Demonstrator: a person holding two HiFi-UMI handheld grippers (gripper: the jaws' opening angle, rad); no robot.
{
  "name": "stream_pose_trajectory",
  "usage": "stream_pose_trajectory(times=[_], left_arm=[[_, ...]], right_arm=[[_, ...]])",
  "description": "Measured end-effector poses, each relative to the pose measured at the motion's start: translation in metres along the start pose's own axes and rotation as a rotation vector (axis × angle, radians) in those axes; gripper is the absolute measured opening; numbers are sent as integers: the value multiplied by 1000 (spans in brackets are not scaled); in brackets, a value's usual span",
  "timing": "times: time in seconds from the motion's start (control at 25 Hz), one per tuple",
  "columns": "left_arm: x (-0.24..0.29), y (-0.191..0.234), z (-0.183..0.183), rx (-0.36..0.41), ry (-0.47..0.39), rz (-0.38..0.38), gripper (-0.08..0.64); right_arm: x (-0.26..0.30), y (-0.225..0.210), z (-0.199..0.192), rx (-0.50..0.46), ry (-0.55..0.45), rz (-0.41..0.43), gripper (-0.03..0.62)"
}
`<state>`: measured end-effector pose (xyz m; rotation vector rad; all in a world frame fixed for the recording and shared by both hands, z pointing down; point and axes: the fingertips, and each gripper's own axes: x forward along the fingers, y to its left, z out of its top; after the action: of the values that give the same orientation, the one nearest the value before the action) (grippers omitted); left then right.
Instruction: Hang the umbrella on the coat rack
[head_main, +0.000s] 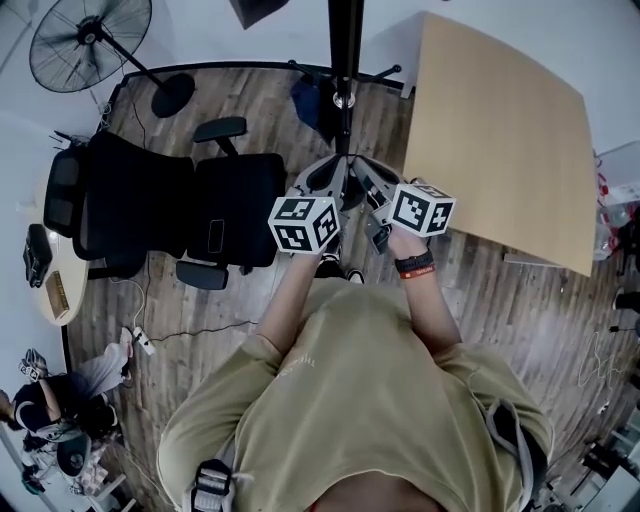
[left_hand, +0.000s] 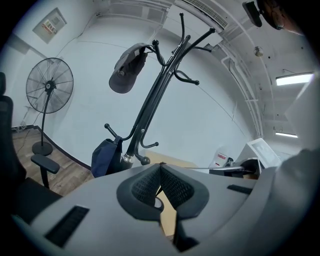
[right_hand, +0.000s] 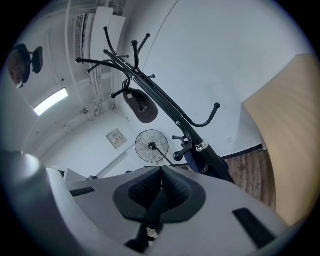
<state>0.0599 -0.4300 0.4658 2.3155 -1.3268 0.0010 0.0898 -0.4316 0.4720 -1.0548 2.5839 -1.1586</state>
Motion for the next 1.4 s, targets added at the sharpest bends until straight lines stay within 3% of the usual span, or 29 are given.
stream_pose_trajectory(times=[0.6, 1.4], left_arm=[[39, 37, 19, -51, 0, -14, 23], [77, 55, 29, -17, 24, -47, 23]], right_arm=[[46, -22, 22, -16, 19, -28, 18], [62, -42, 45, -23, 10, -30, 18]])
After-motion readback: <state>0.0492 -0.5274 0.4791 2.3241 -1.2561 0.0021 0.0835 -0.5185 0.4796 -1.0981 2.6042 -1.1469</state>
